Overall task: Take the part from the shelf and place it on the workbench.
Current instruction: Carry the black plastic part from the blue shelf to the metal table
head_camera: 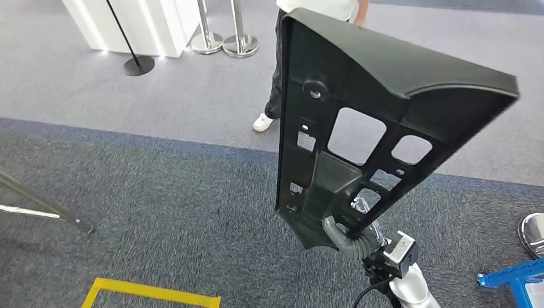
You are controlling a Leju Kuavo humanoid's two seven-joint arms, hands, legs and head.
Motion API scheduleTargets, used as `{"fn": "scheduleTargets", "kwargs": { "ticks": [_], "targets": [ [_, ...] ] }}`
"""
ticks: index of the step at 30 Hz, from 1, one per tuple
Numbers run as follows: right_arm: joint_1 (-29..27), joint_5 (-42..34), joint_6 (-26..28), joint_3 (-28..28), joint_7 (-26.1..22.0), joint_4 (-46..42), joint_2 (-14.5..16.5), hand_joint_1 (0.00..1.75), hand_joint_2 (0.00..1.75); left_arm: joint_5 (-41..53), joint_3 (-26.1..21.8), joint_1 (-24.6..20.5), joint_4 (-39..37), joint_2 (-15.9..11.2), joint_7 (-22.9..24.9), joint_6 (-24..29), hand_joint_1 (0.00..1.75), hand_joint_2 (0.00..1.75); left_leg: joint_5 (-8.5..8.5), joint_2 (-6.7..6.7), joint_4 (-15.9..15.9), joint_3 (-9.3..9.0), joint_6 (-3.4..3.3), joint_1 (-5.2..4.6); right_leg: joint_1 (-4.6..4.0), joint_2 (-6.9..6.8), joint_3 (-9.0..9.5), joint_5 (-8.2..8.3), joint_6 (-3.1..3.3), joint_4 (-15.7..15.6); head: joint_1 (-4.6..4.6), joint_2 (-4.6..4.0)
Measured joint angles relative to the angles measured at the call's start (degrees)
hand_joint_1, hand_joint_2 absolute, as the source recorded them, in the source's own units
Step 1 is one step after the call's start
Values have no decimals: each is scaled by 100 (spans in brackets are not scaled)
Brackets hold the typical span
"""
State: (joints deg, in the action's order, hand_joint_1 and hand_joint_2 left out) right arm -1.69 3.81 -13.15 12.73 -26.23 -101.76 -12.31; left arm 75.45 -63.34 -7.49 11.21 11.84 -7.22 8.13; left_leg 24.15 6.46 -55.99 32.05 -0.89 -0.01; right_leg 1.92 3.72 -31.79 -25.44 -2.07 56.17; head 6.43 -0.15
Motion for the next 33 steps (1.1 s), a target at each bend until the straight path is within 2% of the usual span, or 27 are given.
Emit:
{"fn": "scheduleTargets", "kwargs": {
  "ticks": [1, 2, 4, 6, 7, 8, 9, 10, 12, 13, 14, 16, 18, 19, 20, 22, 23, 24, 25, 27, 28, 29, 30, 31, 33],
  "targets": [
    [-5, 13, 19, -1, 8, -30, 1, 166, 175, -8, 0, 9, 0, 2, -5, 21, 0, 175, -28, 31, 64, -3, 40, 10, 1, -28, 16, 31, 40, -53, 1, 0],
    [-6, 25, 35, -1, 13, -63, 0, 166, 175, -14, 0, 19, 0, 4, -10, 40, 0, 175, -52, -2, 123, -23, 78, 18, 4, -60, 53, 73, 84, -138, 1, 0],
    [-20, 38, 59, -1, 27, -132, -4, 166, 175, -26, 0, 13, 0, 8, -27, 67, 0, 175, 35, -232, 31, 12, 141, 14, 19, -138, 168, 165, 167, -344, 2, 0],
    [-44, 44, 60, -3, 46, -182, -15, 166, 175, -44, -1, -20, 0, 20, -51, 89, 0, 175, 320, -486, -500, 247, 185, 16, 5, -228, 272, 224, 204, -506, 2, 0],
    [-56, 44, 59, -4, 55, -194, -20, 166, 175, -52, -1, -34, 0, 26, -64, 99, 0, 175, 451, -529, -826, 407, 203, 24, -1, -272, 299, 238, 208, -549, 2, 0],
    [-65, 45, 57, -4, 62, -201, -21, 166, 175, -57, -2, -40, 0, 31, -78, 111, 0, 175, 504, -549, -1046, 519, 215, 31, -5, -312, 316, 244, 208, -573, 2, 0],
    [-75, 45, 55, -4, 66, -204, -21, 166, 175, -62, -2, -41, 0, 34, -97, 128, 0, 175, 445, -556, -1063, 534, 219, 35, -7, -344, 327, 243, 205, -583, 2, 0],
    [-82, 45, 55, -3, 67, -205, -21, 166, 175, -67, -2, -40, 0, 35, -121, 145, 0, 175, 283, -559, -849, 434, 214, 38, -9, -366, 337, 239, 201, -586, 2, 0],
    [-89, 45, 65, -6, 60, -206, -21, 166, 175, -97, -3, -49, 0, 36, -202, 177, 0, 175, -116, -602, 21, 1, 159, 25, -14, -406, 368, 228, 183, -600, 2, 0],
    [-94, 44, 75, -10, 49, -206, -21, 166, 175, -125, -8, -63, 0, 36, -261, 183, 0, 175, -234, -638, 380, -174, 120, 6, -21, -424, 383, 229, 165, -617, 2, 0],
    [-108, 40, 92, -21, 32, -206, -21, 166, 175, -168, -18, -81, 0, 38, -338, 191, 0, 175, -285, -666, 605, -282, 80, -16, -22, -443, 395, 233, 138, -638, 2, 0],
    [-160, 24, 145, -45, -12, -206, -21, 166, 175, -248, -52, -112, 0, 43, -544, 251, 0, 175, -289, -653, 687, -303, 20, -47, -22, -482, 421, 249, 70, -693, 2, 0],
    [-217, 9, 206, -79, -56, -212, -19, 166, 175, -263, -78, -119, 0, 50, -811, 422, 0, 175, -336, -584, 770, -358, -40, -4, -23, -501, 459, 225, 13, -709, 2, 0],
    [-243, 4, 233, -102, -77, -217, -17, 166, 175, -248, -83, -125, 0, 57, -952, 540, 0, 175, -368, -555, 823, -393, -72, 19, -26, -486, 421, 137, -1, -594, 1, 0],
    [-270, 0, 255, -131, -95, -224, -16, 166, 175, -232, -83, -135, 0, 66, -1071, 648, 0, 175, -396, -530, 868, -426, -96, 41, -26, -462, 311, -16, -11, -341, 1, 0],
    [-338, -9, 278, -179, -118, -231, -15, 166, 175, -217, -82, -148, 0, 77, -1248, 790, 0, 175, -411, -489, 886, -433, -117, 38, -22, -426, -104, -406, -27, 490, 0, 0],
    [-372, -16, 279, -191, -122, -232, -15, 166, 175, -234, -82, -146, 0, 77, -1296, 799, 0, 175, -411, -470, 886, -432, -117, 37, -19, -423, -288, -506, -41, 827, 0, 0],
    [-397, -27, 278, -198, -127, -232, -15, 166, 175, -267, -84, -141, 0, 77, -1321, 773, 0, 175, -410, -454, 886, -433, -116, 39, -15, -423, -380, -483, -55, 957, 0, 0],
    [-409, -38, 277, -201, -133, -232, -15, 166, 175, -307, -91, -138, 0, 77, -1316, 725, 0, 175, -408, -438, 886, -438, -111, 43, -8, -422, -336, -326, -65, 809, 0, 0],
    [-403, -56, 275, -205, -149, -232, -15, 166, 175, -377, -114, -134, 0, 76, -1251, 615, 0, 175, -396, -406, 885, -455, -86, 54, 15, -409, 47, 144, -74, -56, 0, 0],
    [-394, -60, 273, -205, -154, -231, -14, 166, 175, -394, -125, -135, 0, 75, -1207, 577, 0, 175, -389, -394, 889, -461, -56, 48, 10, -394, 245, 319, -66, -480, 0, 0],
    [-384, -62, 271, -203, -158, -232, -13, 166, 175, -405, -134, -135, 0, 70, -1169, 546, 0, 175, -391, -386, 909, -469, -21, 40, 2, -379, 379, 422, -47, -773, 1, 0],
    [-376, -63, 269, -202, -162, -232, -13, 166, 175, -413, -140, -131, 0, 65, -1129, 514, 0, 175, -402, -382, 943, -481, 19, 33, -17, -366, 443, 457, -19, -923, 1, 0],
    [-369, -67, 268, -200, -164, -232, -11, 166, 175, -422, -146, -125, 0, 60, -1091, 478, 0, 175, -421, -376, 997, -497, 60, 27, -40, -365, 457, 479, 15, -960, 1, 0],
    [-359, -83, 268, -199, -175, -232, -12, 166, 175, -448, -164, -107, 0, 46, -1021, 375, 0, 175, -436, -391, 1077, -541, 125, 38, -26, -387, 506, 531, 90, -1066, 2, 0]
  ]
}}
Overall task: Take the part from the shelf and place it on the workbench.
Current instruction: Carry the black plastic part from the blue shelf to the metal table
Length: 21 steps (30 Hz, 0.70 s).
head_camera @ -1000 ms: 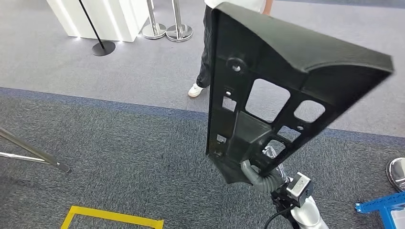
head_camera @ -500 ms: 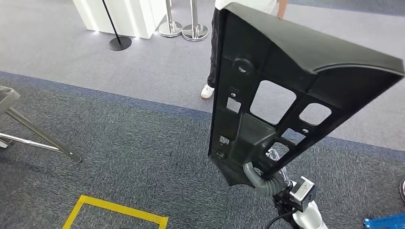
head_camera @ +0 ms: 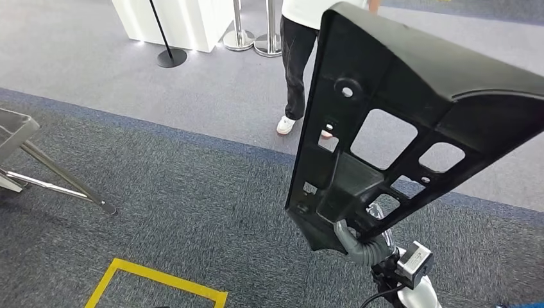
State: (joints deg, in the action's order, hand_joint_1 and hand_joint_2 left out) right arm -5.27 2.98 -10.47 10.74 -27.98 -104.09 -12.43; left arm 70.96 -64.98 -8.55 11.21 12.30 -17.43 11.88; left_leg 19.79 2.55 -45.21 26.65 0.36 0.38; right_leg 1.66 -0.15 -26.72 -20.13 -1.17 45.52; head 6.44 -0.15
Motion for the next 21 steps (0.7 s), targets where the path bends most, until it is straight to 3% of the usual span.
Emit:
{"fn": "scheduleTargets", "kwargs": {
  "ticks": [2, 5, 6, 7, 8, 9, 11, 12, 14, 16, 18, 20, 21],
  "targets": [
    [8, -15, 0, 1, -20, -1, 1, 166, 175, -19, -16, 12, 0, -11, 55, -86, 0, 175, 204, -79, -289, 103, 54, 9, 29, -45, 79, 60, 70, -144, 1, 0],
    [9, -22, 0, 2, -42, 2, 0, 166, 175, -18, -29, 39, 0, -20, 131, -113, 0, 175, 762, -164, -1474, 634, 113, 18, 19, -115, 144, 114, 106, -269, 1, 0],
    [11, -22, -1, 2, -45, 6, -1, 166, 175, -18, -38, 57, 0, -26, 153, -113, 0, 175, 796, -170, -1664, 725, 116, 19, 14, -130, 149, 117, 107, -277, 1, 0],
    [16, -22, -2, 2, -48, 11, -2, 166, 175, -17, -47, 74, 0, -34, 172, -113, 0, 175, 706, -174, -1602, 694, 106, 19, 7, -139, 155, 116, 107, -277, 1, 0],
    [26, -22, -3, 3, -51, 17, -3, 166, 175, -17, -56, 86, 0, -45, 185, -113, 0, 175, 507, -181, -1266, 530, 81, 17, -2, -143, 163, 114, 104, -277, 1, 0],
    [43, -23, -5, 3, -55, 22, -3, 166, 175, -18, -62, 89, 0, -56, 193, -114, 0, 175, 264, -199, -750, 272, 40, 8, -11, -146, 174, 112, 101, -278, 1, 0],
    [91, -23, -20, 4, -68, 33, -3, 166, 175, -19, -74, 74, 0, -86, 210, -119, 0, 175, -55, -253, 140, -164, -48, -39, -29, -151, 203, 127, 62, -314, 1, 0],
    [115, -23, -29, 4, -77, 44, -3, 166, 175, -19, -81, 63, 0, -96, 219, -121, 0, 175, -114, -271, 364, -267, -84, -70, -21, -153, 218, 146, 29, -352, 1, 0],
    [147, -13, -61, 5, -95, 68, -2, 166, 175, -18, -96, 61, 0, -114, 237, -122, 0, 175, -168, -255, 508, -307, -141, -101, -9, -161, 273, 206, -53, -480, 1, 0],
    [176, 18, -93, 8, -113, 83, 3, 166, 175, -14, -102, 78, 0, -125, 252, -116, 0, 175, -287, -229, 728, -435, -195, -55, -10, -148, 336, 201, -108, -557, 0, 0],
    [220, 60, -103, 10, -128, 90, 11, 166, 175, -9, -103, 79, 0, -126, 270, -100, 0, 175, -430, -219, 981, -576, -238, -9, -13, -92, 142, -87, -136, -93, -1, 0],
    [242, 95, -104, 13, -132, 115, 15, 166, 175, -12, -104, 84, 0, -126, 304, -88, 0, 175, -492, -210, 1089, -614, -259, -10, -15, -49, -310, -491, -162, 823, -1, 0],
    [244, 105, -104, 14, -131, 136, 15, 166, 175, -15, -107, 100, 0, -126, 326, -86, 0, 175, -497, -202, 1102, -619, -259, -13, -13, -45, -464, -558, -172, 1108, -1, 0]
  ]
}}
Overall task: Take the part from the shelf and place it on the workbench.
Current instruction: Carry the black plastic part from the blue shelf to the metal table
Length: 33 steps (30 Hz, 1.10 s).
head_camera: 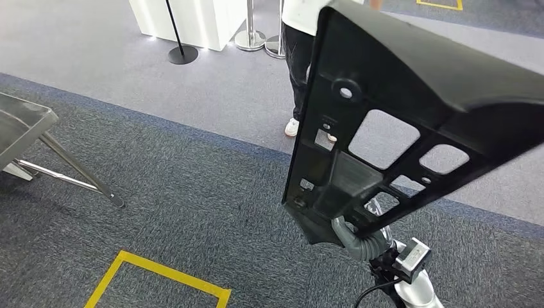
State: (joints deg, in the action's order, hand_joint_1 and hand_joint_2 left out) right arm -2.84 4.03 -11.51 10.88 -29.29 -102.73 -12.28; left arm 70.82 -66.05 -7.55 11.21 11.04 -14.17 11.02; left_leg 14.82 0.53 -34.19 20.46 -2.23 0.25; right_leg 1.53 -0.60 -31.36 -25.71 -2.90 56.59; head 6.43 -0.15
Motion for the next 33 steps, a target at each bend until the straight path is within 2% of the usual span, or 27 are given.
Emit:
{"fn": "scheduleTargets", "kwargs": {
  "ticks": [1, 2, 4, 5, 6, 7, 10, 11, 12, 14, 15, 16, 17, 18, 19, 21, 22, 24, 25, 26, 27, 28, 29, 30, 31, 32, 33],
  "targets": [
    [0, 5, -1, 2, 1, 22, 0, 166, 175, -2, -2, 20, 0, 0, 19, 0, 0, 175, 4, 13, -2, -4, 3, -3, 2, 0, -34, 61, -3, 32, 0, 0],
    [3, 8, 1, 3, -1, 43, 0, 166, 175, -2, -4, 39, 0, 0, 37, 2, 0, 175, 14, 34, -15, -9, 9, -6, 3, 2, 78, 249, 3, -232, -1, 0],
    [22, 6, 7, 1, -15, 72, 0, 166, 175, -1, -7, 57, 0, 1, 75, 10, 0, 175, 60, 117, -96, 7, 44, -13, 7, 106, 576, 728, 40, -1267, -1, 0],
    [32, 5, 14, -1, -28, 83, 3, 166, 175, 1, -7, 55, 0, 0, 95, 15, 0, 175, 92, 159, -146, 31, 70, -19, -2, 157, 786, 884, 63, -1684, -1, 0],
    [45, 2, 22, -5, -41, 93, 5, 166, 175, 2, -7, 52, 0, -1, 115, 18, 0, 175, 124, 194, -199, 60, 100, -21, -15, 198, 913, 948, 89, -1926, 0, 0],
    [54, -1, 31, -10, -51, 106, 8, 166, 175, 2, -7, 51, 0, -1, 131, 19, 0, 175, 147, 211, -234, 86, 126, -22, -32, 202, 946, 936, 112, -1983, 0, 0],
    [90, -6, 43, -15, -59, 136, 11, 166, 175, 0, -8, 67, 0, -9, 150, 17, 0, 175, 244, 217, -353, 141, 204, -21, -22, 62, 936, 926, 195, -1936, 1, 0],
    [110, -5, 43, -13, -59, 141, 11, 166, 175, 0, -9, 69, 0, -12, 150, 15, 0, 175, 395, 172, -593, 248, 238, -17, -5, 11, 940, 929, 224, -1943, 1, 0],
    [134, -5, 42, -11, -59, 149, 11, 166, 175, 0, -9, 68, 0, -15, 150, 13, 0, 175, 620, 116, -1002, 434, 273, -8, 7, -43, 942, 931, 247, -1950, 2, 0],
    [171, -5, 46, -10, -57, 185, 8, 166, 175, 3, -9, 74, 0, -15, 148, 10, 0, 175, 1129, 46, -2118, 973, 338, 21, -2, -144, 936, 914, 275, -1938, 2, 0],
    [181, -6, 55, -10, -56, 208, 6, 166, 175, 7, -9, 85, 0, -15, 147, 9, 0, 175, 1261, 36, -2522, 1177, 358, 32, -8, -195, 932, 898, 276, -1918, 2, 0],
    [185, -7, 64, -9, -55, 227, 4, 166, 175, 10, -9, 98, 0, -16, 148, 9, 0, 175, 1257, 26, -2664, 1255, 367, 40, -13, -247, 926, 871, 273, -1881, 2, 0],
    [186, -9, 73, -8, -55, 239, 4, 166, 175, 12, -9, 109, 0, -19, 148, 7, 0, 175, 1130, 6, -2519, 1192, 365, 44, -17, -298, 919, 834, 264, -1828, 2, 0],
    [187, -10, 79, -7, -55, 244, 4, 166, 175, 9, -10, 114, 0, -24, 148, 4, 0, 175, 910, -42, -2120, 997, 351, 44, -19, -349, 913, 787, 252, -1759, 2, 0],
    [188, -12, 80, -5, -55, 245, 4, 166, 175, 3, -10, 112, 0, -29, 148, -1, 0, 175, 686, -162, -1605, 735, 324, 36, -23, -399, 908, 732, 235, -1682, 2, 0],
    [196, -14, 79, -2, -51, 245, 4, 166, 175, -21, -15, 98, 0, -36, 142, -12, 0, 175, 448, -333, -919, 392, 232, -3, -47, -483, 900, 629, 177, -1544, 2, 0],
    [202, -14, 78, 2, -49, 246, 4, 166, 175, -37, -22, 96, 0, -37, 139, -15, 0, 175, 443, -364, -827, 354, 185, -23, -61, -522, 896, 592, 142, -1497, 1, 0],
    [229, -14, 75, 20, -45, 253, 6, 166, 175, -65, -42, 112, 0, -40, 132, -18, 0, 175, 465, -243, -875, 393, 106, -26, -69, -611, 893, 544, 75, -1455, 2, 0],
    [248, -14, 74, 33, -44, 258, 7, 166, 175, -72, -52, 121, 0, -42, 130, -18, 0, 175, 456, -181, -879, 394, 75, -15, -58, -575, 883, 492, 47, -1406, 0, 0],
    [267, -15, 73, 46, -43, 263, 9, 166, 175, -74, -59, 123, 0, -43, 128, -17, 0, 175, 438, -122, -874, 393, 42, 0, -43, -475, 823, 374, 24, -1248, 0, 0],
    [279, -15, 73, 55, -42, 269, 11, 166, 175, -75, -65, 118, 0, -44, 128, -18, 0, 175, 420, -67, -868, 390, 14, 13, -29, -328, 686, 186, 8, -938, -1, 0],
    [284, -15, 73, 61, -41, 280, 12, 166, 175, -76, -70, 112, 0, -45, 127, -19, 0, 175, 415, -10, -874, 409, -5, 4, -16, -161, 465, -60, -1, -455, -1, 0],
    [281, -16, 74, 67, -40, 296, 13, 166, 175, -76, -75, 109, 0, -46, 128, -20, 0, 175, 415, 50, -893, 430, -24, -6, -15, -61, 198, -292, -5, 82, -1, 0],
    [277, -16, 74, 72, -39, 317, 13, 166, 175, -76, -80, 112, 0, -48, 128, -21, 0, 175, 426, 121, -923, 452, -35, -21, -15, -16, -39, -436, -6, 526, -1, 0],
    [275, -16, 74, 78, -38, 340, 13, 166, 175, -76, -84, 118, 0, -48, 129, -24, 0, 175, 446, 196, -968, 472, -42, -35, -16, 0, -187, -453, -3, 764, -1, 0],
    [275, -16, 74, 82, -37, 357, 13, 166, 175, -75, -87, 124, 0, -48, 131, -26, 0, 175, 475, 276, -1030, 491, -44, -46, -17, 9, -199, -325, 11, 708, -1, 0],
    [277, -16, 73, 85, -37, 367, 13, 166, 175, -74, -90, 127, 0, -48, 132, -28, 0, 175, 516, 357, -1106, 508, -41, -54, -18, 44, -90, -91, 32, 403, -1, 0]
  ]
}}
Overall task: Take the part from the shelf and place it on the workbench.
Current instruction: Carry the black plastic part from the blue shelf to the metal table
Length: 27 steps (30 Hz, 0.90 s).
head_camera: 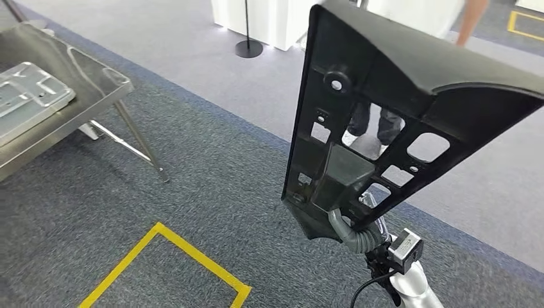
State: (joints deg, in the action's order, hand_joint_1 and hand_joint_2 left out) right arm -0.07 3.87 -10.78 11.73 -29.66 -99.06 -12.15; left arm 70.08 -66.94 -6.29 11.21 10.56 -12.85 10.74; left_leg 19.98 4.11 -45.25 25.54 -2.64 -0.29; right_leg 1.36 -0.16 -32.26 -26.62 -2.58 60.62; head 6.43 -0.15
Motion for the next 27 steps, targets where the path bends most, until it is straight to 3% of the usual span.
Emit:
{"fn": "scheduleTargets", "kwargs": {
  "ticks": [2, 3, 4, 6, 7, 9, 11, 13, 14, 15, 16, 18, 20, 22, 24, 26, 27],
  "targets": [
    [5, 1, -2, 4, 0, 6, 2, 166, 175, 3, -1, -7, 0, 0, 2, -5, 0, 175, 96, 146, -169, 57, 29, -11, 4, 236, 336, 393, 57, -817, 0, 0],
    [6, 0, -2, 6, -1, 6, 5, 166, 175, 3, -2, -12, 0, -2, 3, -7, 0, 175, 133, 205, -247, 107, 51, -9, 4, 354, 440, 473, 77, -1081, 1, 0],
    [5, -1, -3, 7, 0, 5, 8, 166, 175, 4, -3, -13, 0, -4, 2, -10, 0, 175, 158, 260, -307, 164, 80, 0, -1, 435, 471, 464, 95, -1185, 1, 0],
    [5, -3, -4, 9, 1, 3, 12, 166, 175, 3, -9, -3, 0, -9, 0, -14, 0, 175, 174, 364, -364, 256, 148, 21, -9, 388, 443, 426, 132, -1171, 1, 0],
    [8, -3, -5, 9, 1, 2, 12, 166, 175, 1, -16, 7, 0, -13, -2, -15, 0, 175, 201, 333, -396, 280, 179, 25, -1, 327, 446, 424, 159, -1177, 1, 0],
    [7, -5, -6, 10, -3, 1, 12, 166, 175, -2, -29, 2, 0, -18, -4, -16, 0, 175, 421, 45, -739, 439, 246, 20, 26, 176, 477, 423, 217, -1207, 2, 0],
    [-8, -7, -6, 10, -3, 1, 5, 166, 175, -6, -37, -20, 0, -20, -5, -16, 0, 175, 827, -264, -1578, 847, 316, 52, 11, 4, 488, 396, 256, -1193, 3, 0],
    [-15, -7, -7, 11, -1, 4, -1, 166, 175, -11, -44, -19, 0, -21, -7, -24, 0, 175, 1029, -335, -2244, 1200, 367, 88, -4, -163, 485, 350, 259, -1144, 3, 0],
    [-14, -7, -7, 13, 0, 4, -1, 166, 175, -13, -48, -12, 0, -24, -8, -30, 0, 175, 962, -348, -2254, 1216, 379, 96, -6, -239, 483, 321, 252, -1109, 3, 0],
    [-10, -7, -8, 14, 0, 4, 0, 166, 175, -14, -51, -6, 0, -27, -12, -37, 0, 175, 787, -372, -2001, 1097, 378, 99, -6, -308, 485, 285, 241, -1068, 3, 0],
    [-3, -7, -8, 16, 0, 4, -1, 166, 175, -14, -52, -5, 0, -31, -17, -43, 0, 175, 574, -446, -1571, 883, 363, 95, -7, -373, 489, 245, 226, -1021, 3, 0],
    [16, -8, -7, 16, -1, 3, -1, 166, 175, -13, -53, -17, 0, -34, -29, -54, 0, 175, 325, -622, -879, 530, 281, 54, -27, -477, 498, 175, 179, -945, 3, 0],
    [30, -9, -7, 16, -1, 2, 0, 166, 175, -13, -54, -18, 0, -36, -37, -61, 0, 175, 322, -669, -733, 478, 197, 11, -50, -556, 504, 142, 122, -913, 2, 0],
    [43, -9, -7, 21, -2, -2, 7, 166, 175, -13, -56, -3, 0, -36, -40, -64, 0, 175, 307, -571, -719, 493, 137, 21, -46, -619, 523, 114, 61, -904, 2, 0],
    [57, -9, -6, 23, -3, -9, 16, 166, 175, -12, -57, -7, 0, -36, -45, -65, 0, 175, 274, -460, -678, 474, 71, 54, -19, -433, 434, -87, 13, -642, 2, 0],
    [52, -10, -6, 20, -4, -9, 19, 166, 175, -11, -57, -25, 0, -35, -51, -67, 0, 175, 255, -349, -664, 479, 31, 59, 1, -139, 84, -495, -6, 115, 1, 0],
    [42, -11, -6, 19, -4, -5, 20, 166, 175, -11, -57, -27, 0, -35, -52, -68, 0, 175, 254, -289, -675, 492, 22, 49, 3, -70, -139, -673, -10, 555, 1, 0]
  ]
}}
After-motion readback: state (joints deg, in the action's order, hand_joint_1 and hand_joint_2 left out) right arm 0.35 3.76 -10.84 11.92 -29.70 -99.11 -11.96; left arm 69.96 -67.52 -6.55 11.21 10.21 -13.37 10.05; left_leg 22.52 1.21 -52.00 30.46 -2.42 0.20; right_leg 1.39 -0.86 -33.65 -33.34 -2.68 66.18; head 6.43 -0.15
